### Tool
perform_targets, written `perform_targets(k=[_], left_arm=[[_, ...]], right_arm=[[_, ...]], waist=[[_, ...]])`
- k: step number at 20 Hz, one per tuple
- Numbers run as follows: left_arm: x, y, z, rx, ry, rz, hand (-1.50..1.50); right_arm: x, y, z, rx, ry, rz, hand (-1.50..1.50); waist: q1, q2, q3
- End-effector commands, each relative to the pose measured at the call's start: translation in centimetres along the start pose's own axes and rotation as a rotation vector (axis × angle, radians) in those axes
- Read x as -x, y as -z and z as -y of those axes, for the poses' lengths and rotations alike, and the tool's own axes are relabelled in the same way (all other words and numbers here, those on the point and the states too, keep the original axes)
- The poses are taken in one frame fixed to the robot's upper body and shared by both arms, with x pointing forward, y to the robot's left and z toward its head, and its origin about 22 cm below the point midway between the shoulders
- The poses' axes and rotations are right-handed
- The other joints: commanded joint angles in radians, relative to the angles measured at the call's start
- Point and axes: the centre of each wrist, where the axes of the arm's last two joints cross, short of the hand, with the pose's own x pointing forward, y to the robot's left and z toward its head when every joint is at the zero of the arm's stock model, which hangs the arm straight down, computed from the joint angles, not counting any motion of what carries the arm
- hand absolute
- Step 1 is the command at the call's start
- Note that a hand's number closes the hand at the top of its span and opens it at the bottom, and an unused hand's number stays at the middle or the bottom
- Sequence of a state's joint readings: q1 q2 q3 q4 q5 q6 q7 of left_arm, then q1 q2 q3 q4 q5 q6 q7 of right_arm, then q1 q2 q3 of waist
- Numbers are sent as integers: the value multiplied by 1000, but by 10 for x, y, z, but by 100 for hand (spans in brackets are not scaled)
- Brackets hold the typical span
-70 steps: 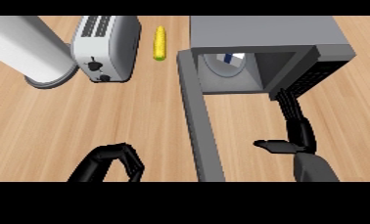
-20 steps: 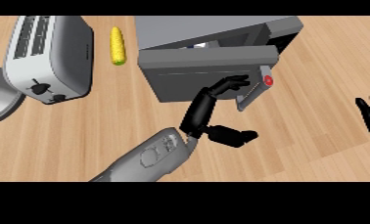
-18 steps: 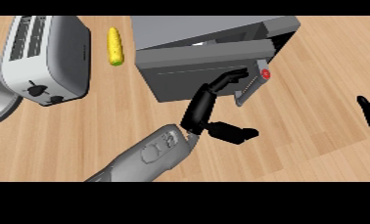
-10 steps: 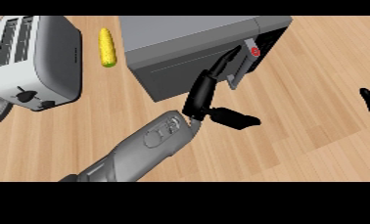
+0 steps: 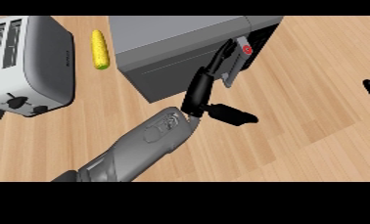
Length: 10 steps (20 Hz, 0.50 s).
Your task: Pick up the milk, place it into the microwave and close the microwave
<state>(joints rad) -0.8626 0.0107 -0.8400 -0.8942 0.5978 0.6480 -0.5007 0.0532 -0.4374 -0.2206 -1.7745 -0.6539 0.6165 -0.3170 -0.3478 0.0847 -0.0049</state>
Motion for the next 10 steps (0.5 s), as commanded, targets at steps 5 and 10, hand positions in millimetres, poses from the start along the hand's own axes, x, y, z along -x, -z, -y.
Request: perform_targets(k=[5,10], left_arm=[[-5,17,0,-42,7,11,-150],[0,16,-2,-58,6,15,-150]], right_arm=[[-7,9,7,-17,7,-9,-150],[-13,14,14,-4,-4,-4,-150]], waist=[[-30,5,2],[-31,11,2]])
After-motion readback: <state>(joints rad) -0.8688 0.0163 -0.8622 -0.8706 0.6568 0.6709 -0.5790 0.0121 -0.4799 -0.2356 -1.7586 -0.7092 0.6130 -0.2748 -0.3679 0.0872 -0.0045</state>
